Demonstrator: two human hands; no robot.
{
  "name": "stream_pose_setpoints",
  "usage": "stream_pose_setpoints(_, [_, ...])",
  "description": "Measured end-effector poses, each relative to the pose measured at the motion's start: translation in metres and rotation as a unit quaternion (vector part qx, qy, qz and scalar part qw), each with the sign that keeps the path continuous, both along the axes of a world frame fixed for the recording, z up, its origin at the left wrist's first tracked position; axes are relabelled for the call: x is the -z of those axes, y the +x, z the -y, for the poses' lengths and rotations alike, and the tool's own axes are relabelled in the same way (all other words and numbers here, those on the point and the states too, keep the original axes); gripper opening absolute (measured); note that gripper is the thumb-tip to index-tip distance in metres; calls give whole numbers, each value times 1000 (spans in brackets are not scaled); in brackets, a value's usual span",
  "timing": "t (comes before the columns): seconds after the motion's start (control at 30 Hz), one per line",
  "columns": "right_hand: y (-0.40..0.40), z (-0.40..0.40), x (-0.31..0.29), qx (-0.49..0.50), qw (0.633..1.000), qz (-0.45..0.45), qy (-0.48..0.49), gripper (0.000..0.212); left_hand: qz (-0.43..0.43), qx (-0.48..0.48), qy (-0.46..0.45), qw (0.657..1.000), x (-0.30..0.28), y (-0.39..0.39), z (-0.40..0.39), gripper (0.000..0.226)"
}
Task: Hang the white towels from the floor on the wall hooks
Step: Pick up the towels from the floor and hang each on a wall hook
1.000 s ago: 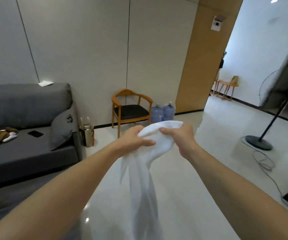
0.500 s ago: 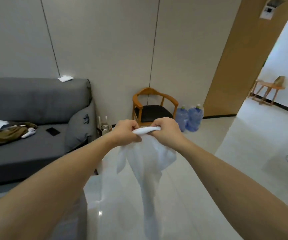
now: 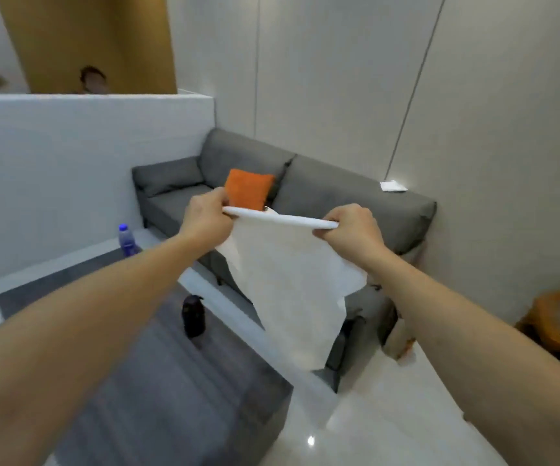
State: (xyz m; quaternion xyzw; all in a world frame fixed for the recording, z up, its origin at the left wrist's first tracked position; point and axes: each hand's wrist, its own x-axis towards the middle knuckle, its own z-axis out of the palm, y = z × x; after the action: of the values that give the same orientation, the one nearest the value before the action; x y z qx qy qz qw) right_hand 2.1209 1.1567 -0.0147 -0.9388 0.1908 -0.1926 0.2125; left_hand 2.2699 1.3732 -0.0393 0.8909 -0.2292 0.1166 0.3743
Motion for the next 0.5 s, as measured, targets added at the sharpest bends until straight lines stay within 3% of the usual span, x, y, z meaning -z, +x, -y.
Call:
stream_pose_setpoints(0.2, [112,-55,-46,-151,982,112,0,4,84,-216,-52,971,-68,32,-94,20])
stream_pose_setpoints(0.3, [150,-84,-58,-197,971,138,1,11,121,-276,-28,953,-82,38,-137,18])
stream_pose_setpoints(0.4, [174,-112,-54,-230,963,139,-6,17,148,-314,-8,938,-82,38,-172,18])
stream_pose_setpoints(0.5, [188,-140,-39,-263,960,90,-30,19,118,-339,7,933,-71,33,-205,17])
